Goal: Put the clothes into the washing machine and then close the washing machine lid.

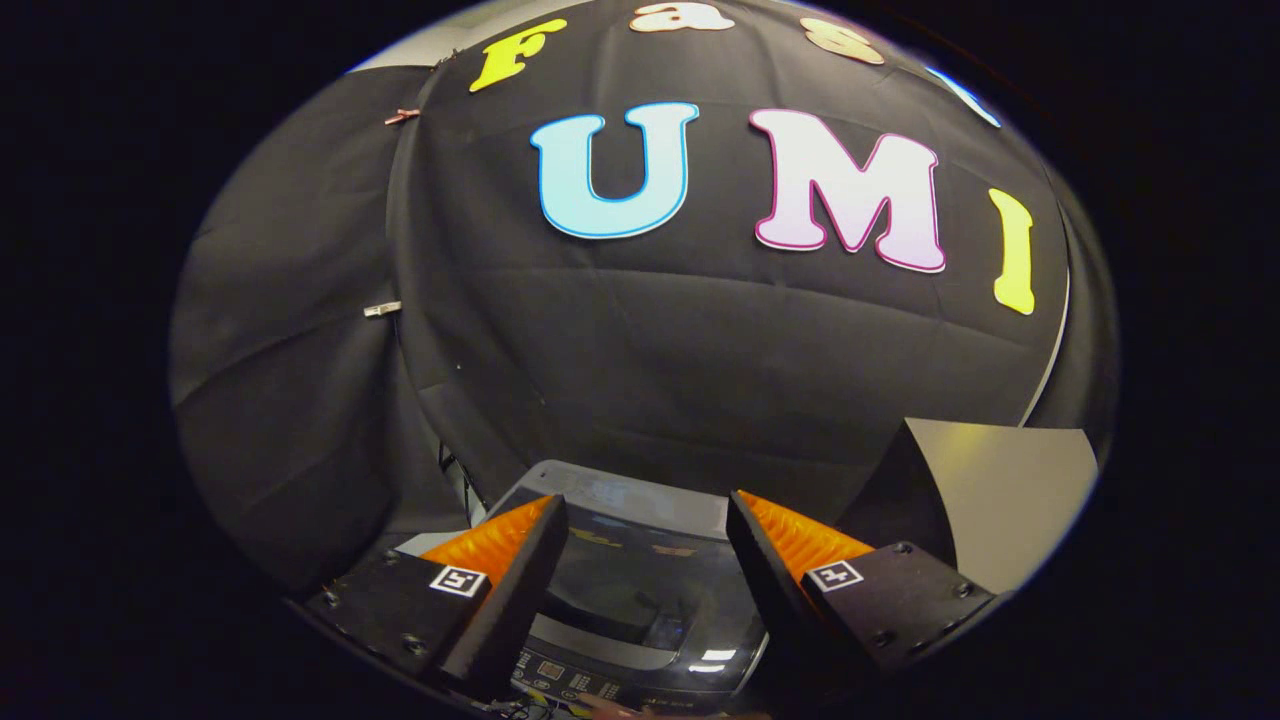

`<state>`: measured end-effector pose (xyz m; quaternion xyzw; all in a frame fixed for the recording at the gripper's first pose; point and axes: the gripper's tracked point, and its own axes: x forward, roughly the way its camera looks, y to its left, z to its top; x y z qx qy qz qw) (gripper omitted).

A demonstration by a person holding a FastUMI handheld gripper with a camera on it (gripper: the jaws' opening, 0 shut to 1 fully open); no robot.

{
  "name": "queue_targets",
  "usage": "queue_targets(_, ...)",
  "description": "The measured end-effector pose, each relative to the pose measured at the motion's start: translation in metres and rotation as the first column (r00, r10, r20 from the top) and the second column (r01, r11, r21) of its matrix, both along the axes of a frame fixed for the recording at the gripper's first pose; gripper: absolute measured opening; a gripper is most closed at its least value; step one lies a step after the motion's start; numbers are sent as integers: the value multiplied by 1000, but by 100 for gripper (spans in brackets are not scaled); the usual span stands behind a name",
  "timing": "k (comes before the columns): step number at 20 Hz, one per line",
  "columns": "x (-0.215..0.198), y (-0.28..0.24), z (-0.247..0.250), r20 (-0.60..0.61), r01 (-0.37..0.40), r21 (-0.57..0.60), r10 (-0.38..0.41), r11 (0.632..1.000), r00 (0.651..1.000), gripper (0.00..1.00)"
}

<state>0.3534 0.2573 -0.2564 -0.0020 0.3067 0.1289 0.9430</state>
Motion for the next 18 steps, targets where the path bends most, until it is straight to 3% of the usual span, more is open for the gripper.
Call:
queue_targets(4, -13, -3, 54, 119, -22, 31, 18, 999, 993, 100)
queue_targets(8, -28, -21, 115, 228, -3, 91, -18, 996, 974, 100)
queue_targets(18, -97, -108, 227, 477, 34, 108, -82, 994, 875, 99)
